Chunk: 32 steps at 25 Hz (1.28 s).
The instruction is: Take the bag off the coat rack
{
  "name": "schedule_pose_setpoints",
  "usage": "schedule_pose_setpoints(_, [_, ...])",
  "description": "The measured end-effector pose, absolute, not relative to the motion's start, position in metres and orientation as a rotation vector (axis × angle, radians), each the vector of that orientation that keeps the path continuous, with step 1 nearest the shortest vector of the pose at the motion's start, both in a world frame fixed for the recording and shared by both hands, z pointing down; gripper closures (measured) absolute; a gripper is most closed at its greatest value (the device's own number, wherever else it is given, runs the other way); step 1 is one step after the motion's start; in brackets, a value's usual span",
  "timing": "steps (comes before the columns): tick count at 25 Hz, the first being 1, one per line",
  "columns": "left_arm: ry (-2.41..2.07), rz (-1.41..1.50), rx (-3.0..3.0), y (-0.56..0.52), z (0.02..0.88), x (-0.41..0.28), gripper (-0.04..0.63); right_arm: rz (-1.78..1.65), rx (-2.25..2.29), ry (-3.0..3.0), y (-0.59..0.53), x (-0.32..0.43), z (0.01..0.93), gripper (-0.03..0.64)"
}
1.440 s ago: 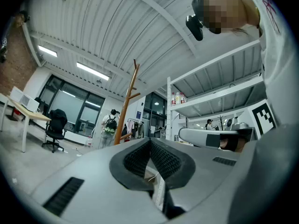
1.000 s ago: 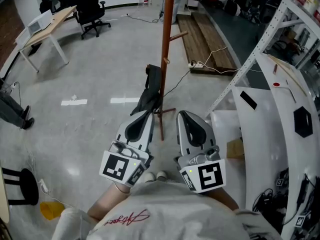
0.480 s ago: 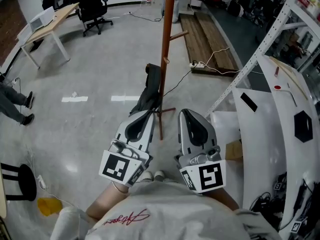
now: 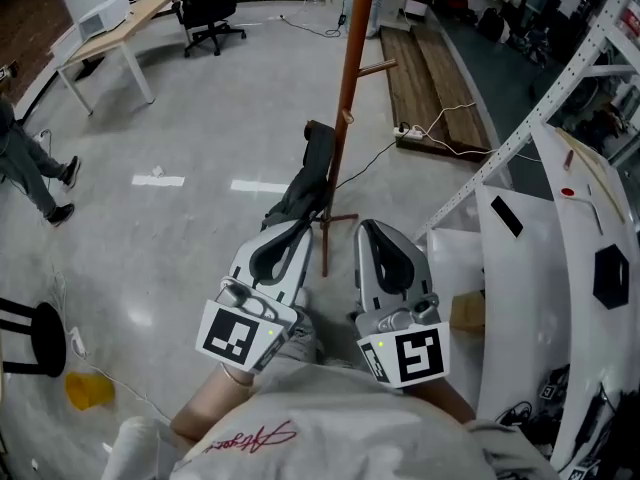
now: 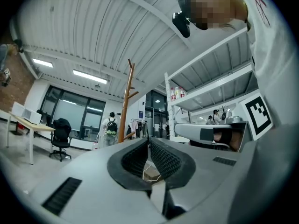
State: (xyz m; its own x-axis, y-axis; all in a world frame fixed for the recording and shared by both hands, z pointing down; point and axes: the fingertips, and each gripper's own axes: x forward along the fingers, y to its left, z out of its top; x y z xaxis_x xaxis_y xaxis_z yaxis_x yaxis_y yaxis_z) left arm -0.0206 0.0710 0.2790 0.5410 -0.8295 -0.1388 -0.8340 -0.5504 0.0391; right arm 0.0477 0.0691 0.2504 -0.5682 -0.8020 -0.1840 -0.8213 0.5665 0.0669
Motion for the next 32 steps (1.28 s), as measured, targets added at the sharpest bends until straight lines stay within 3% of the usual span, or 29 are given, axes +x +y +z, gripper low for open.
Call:
schedule_pose_setpoints(13, [1.489,0.242,-2.697,0.021,0.280,-0.030,0.577,0.221,-1.398,2.657,0.020,0.040,0.254,0.597])
schedule_pose_setpoints(32, [1.441,0.216,-2.716,-0.153,0.269,-0.055,0.577,0.225,-1.459,2.626,-0.149,0.006,0.244,0.597])
